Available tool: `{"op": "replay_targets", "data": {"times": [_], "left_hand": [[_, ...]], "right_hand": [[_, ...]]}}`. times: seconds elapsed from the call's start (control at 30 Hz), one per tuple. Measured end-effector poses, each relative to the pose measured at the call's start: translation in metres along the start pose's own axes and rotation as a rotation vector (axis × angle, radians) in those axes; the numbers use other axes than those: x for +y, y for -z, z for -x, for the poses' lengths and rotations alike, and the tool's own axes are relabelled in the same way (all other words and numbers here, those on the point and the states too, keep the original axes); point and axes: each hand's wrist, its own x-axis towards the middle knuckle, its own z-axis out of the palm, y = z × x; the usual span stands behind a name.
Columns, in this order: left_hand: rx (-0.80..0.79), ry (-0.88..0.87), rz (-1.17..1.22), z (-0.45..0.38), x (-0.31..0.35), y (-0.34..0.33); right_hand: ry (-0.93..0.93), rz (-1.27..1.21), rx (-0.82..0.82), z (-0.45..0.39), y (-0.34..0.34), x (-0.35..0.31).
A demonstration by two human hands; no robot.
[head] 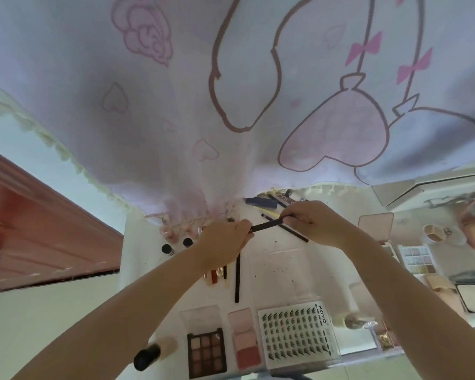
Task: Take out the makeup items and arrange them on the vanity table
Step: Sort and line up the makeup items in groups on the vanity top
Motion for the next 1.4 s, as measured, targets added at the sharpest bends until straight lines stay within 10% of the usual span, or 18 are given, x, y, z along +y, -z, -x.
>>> {"op": "replay_targets", "data": {"times": [0.23,1.03,1.4], "left_hand": [[-0.018,0.255,0.189,0.035,-0.044,0.011],[-0.003,0.141,0.348,0.032,-0.008,0.018],[-0.133,0.415,0.647,0.023,0.01,-0.031]], "right_hand": [[-0.134,-0.225,0.289,0.024,0.051,0.01],[-0.015,-0.094,0.133,0.001,0.006,-0.043],[-0.289,-0.413,-0.007,-0.022,-0.032,-0.011]]}}
